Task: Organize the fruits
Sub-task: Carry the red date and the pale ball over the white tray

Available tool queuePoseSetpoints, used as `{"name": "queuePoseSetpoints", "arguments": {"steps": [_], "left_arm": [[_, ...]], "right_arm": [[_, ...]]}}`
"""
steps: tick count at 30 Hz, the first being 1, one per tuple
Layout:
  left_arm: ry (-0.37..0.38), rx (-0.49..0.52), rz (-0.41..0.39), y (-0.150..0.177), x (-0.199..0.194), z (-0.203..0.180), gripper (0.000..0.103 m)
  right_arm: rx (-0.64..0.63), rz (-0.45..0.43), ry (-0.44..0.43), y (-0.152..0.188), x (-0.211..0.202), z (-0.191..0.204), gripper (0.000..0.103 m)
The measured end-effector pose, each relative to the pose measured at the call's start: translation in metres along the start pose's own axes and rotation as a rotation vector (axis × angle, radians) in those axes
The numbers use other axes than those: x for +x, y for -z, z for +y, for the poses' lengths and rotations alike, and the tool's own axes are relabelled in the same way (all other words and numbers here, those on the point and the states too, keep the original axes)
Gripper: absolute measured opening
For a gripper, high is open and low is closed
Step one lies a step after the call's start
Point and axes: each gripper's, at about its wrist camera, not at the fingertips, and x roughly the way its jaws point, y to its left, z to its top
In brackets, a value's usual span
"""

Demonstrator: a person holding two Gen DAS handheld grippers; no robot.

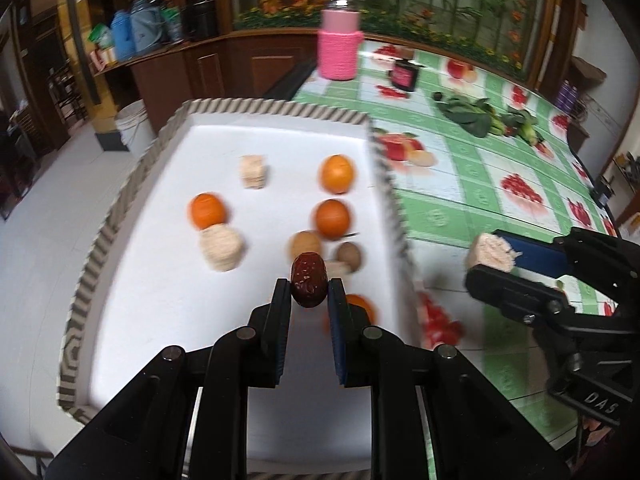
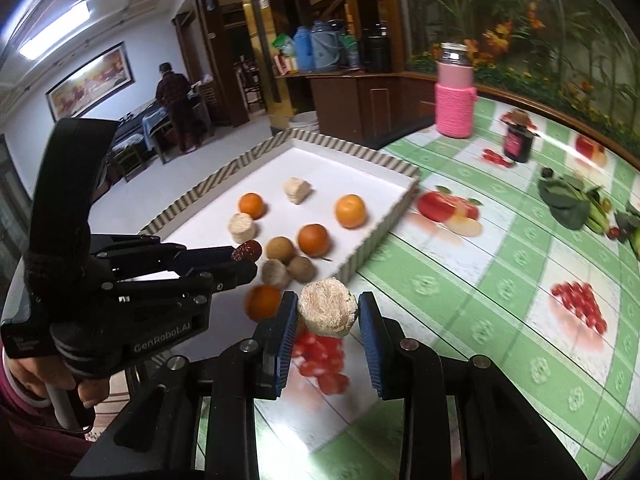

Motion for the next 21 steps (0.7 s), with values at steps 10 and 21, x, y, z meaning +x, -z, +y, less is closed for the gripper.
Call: {"name": "queuePoseSetpoints", "arguments": {"steps": [10,21], "left_arm": [[-0.069,-0.073,0.026,0.007,0.010,0.049,0.016],[-0.109,-0.076,0.046,0.008,0.023,0.070,0.016]], "right_arm": [[-0.097,0.048,-0.070,-0.018,0.033,0.038,0.031],[-0.179,0.131,-0.107,-0.023,0.083,0.066,0.031]]}}
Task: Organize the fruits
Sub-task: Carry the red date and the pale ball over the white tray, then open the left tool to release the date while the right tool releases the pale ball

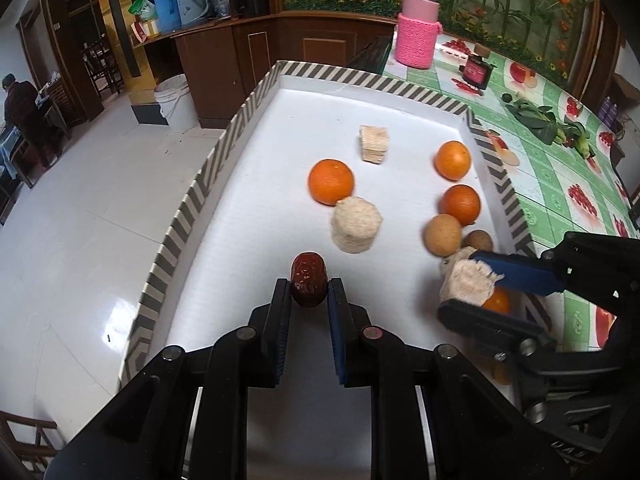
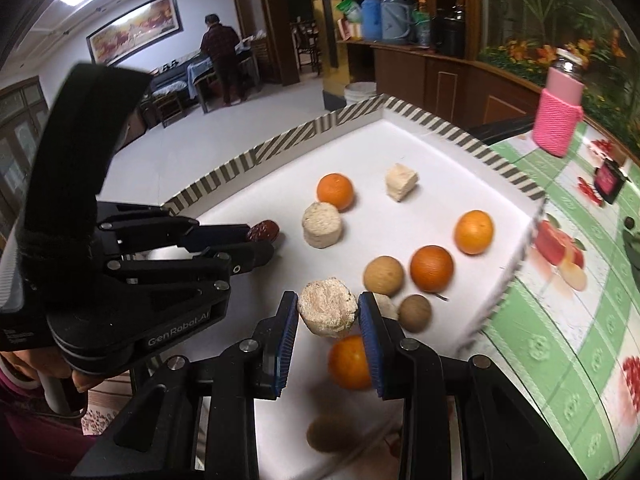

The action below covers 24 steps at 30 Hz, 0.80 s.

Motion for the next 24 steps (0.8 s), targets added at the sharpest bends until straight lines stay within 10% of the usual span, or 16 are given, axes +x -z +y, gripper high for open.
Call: {"name": "queuePoseSetpoints", "arguments": {"steps": [19,24], "left_arm": [[-0.042,-0.014,-0.013,-0.003,0.005,0.005,0.017],[-0.066,-0.022,-0.032,-0.003,0.002,0.004,0.055]], "right_arm": [[-0.016,-0.001,0.008,0.000,0.004,0.000,0.038],[0.015,-0.037,0.014,0.004,-0.011,-0.005,0.046]]}}
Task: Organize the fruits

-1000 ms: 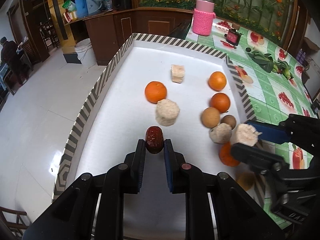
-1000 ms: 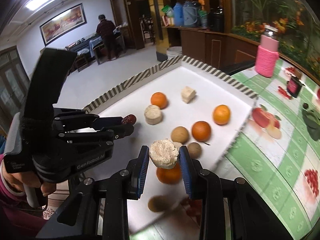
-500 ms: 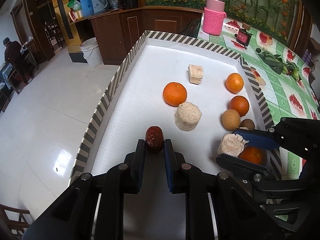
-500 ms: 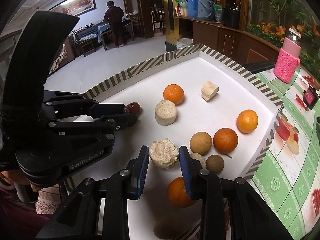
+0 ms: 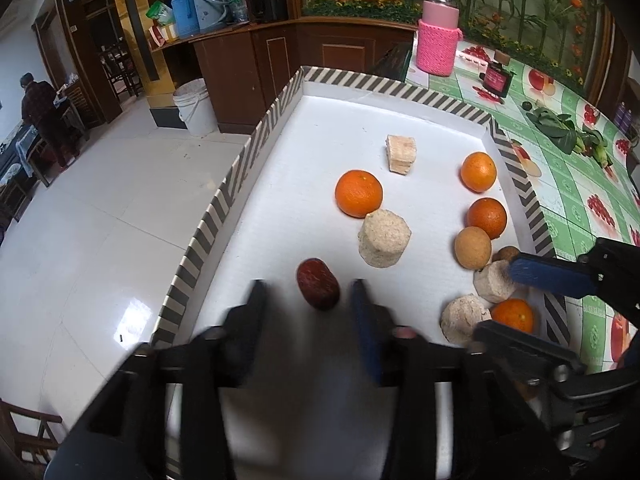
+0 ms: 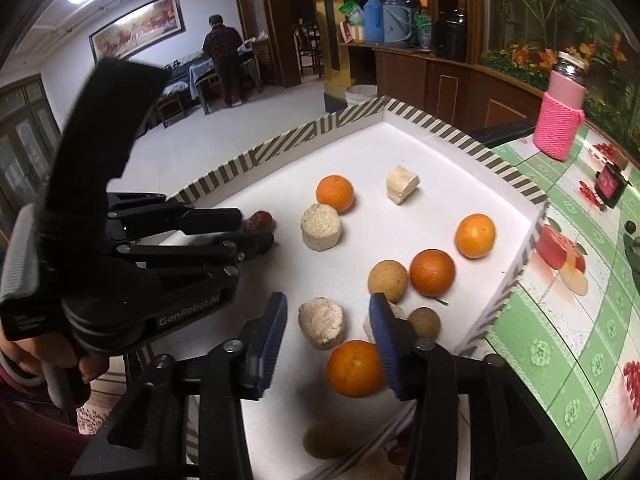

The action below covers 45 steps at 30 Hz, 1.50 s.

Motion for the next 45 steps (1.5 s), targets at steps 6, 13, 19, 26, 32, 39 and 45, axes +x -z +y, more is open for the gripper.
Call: {"name": "queuePoseSetpoints", "arguments": {"steps": [6,13,19,26,32,39,45], "left_arm": [[-0.013,-0.009,-0.051,-0.002,-0.010,-0.005,0.066],[0.010,0.006,-0.130,-0.002,-0.028,-0.025,0.075],[0.038,0.011,-0.177,-0.002,-0.041,-0.045,0.081],[0.057,0.026,-0.201,0.001,-0.053,-0.066,0.081],[0.059,0.037,-0.209,0.004,-0.060,-0.075,0.081],[0.048,0.045,-0.216,0.007,-0.064,-0.080,0.081],[0.046,0.051,-0.216,0.008,-0.065,-0.083,0.081]], "right_arm": [[0.068,-0.048,0.041,0.009,-0.021,-0.013,0.052],[0.145,-0.100,0.116,0.025,-0.049,-0.033,0.066],[0.207,-0.129,0.158,0.039,-0.066,-0.048,0.070],[0.247,-0.143,0.175,0.050,-0.073,-0.055,0.074],[0.257,-0.150,0.171,0.056,-0.079,-0.056,0.075],[0.277,-0.154,0.165,0.061,-0.082,-0.058,0.075],[0.271,-0.157,0.159,0.063,-0.083,-0.056,0.075]]}}
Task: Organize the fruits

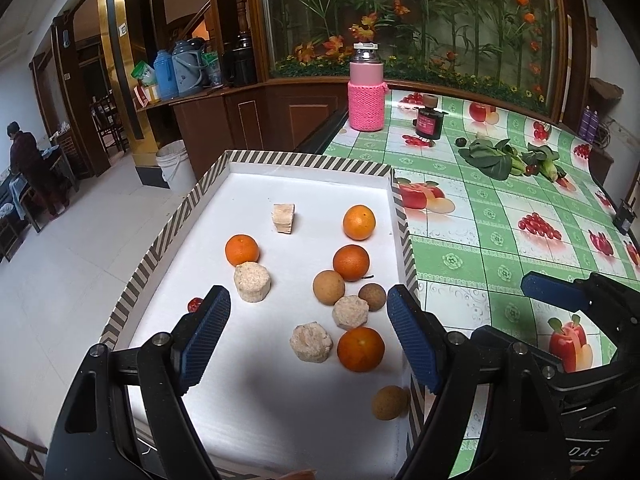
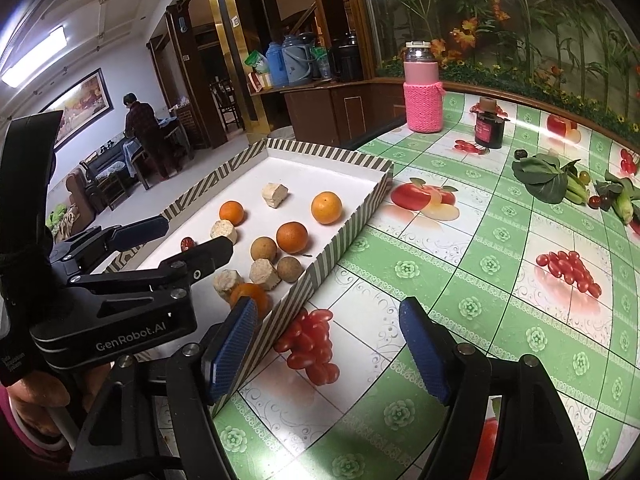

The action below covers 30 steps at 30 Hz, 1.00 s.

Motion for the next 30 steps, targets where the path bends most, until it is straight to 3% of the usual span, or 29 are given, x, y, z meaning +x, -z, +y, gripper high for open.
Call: {"name": "queuePoseSetpoints", "arguments": {"steps": [30], "left_arm": [[-0.022,-0.028,0.017,0.003,0.007,0.009,0.081]], "right_arm": [[-0.018,0.027,-0.022,-0.002,0.011,0.011,0.075]]}}
